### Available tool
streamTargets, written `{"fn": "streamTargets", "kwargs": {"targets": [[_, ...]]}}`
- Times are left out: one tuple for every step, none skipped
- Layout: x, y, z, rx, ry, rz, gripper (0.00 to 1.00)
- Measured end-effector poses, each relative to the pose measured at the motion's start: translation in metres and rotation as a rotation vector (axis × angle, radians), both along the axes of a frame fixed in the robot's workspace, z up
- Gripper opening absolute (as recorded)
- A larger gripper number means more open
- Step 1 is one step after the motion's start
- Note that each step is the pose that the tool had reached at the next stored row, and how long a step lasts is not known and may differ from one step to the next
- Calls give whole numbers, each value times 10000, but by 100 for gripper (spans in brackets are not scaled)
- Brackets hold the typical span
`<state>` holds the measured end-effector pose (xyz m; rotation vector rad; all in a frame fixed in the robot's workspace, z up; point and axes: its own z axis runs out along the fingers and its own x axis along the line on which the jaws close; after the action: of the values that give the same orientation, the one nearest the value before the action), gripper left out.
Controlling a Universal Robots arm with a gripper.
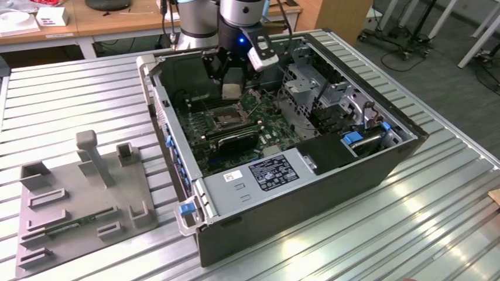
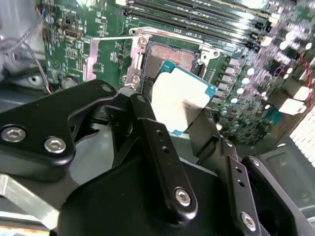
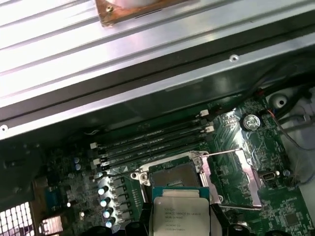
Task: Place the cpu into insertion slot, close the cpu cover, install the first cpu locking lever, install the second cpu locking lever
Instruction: 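Place the cpu into insertion slot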
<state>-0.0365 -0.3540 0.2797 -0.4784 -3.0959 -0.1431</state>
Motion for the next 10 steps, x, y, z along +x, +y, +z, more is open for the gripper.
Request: {"fn": "streamTargets", "kwargs": {"targets": [[0,0,-1,0,0,-181,54],[0,0,-3,-1,0,-376,54],[0,0,-5,0,0,-557,54],[0,0,-6,-1,0,-736,54],[0,0,-7,0,1,-917,54],[0,0,-9,0,0,-1096,54],[0,0,-10,0,0,-1276,54],[0,0,-11,0,0,-1456,54],[0,0,-13,0,0,-1635,54],[0,0,-14,0,1,-1816,54]]}}
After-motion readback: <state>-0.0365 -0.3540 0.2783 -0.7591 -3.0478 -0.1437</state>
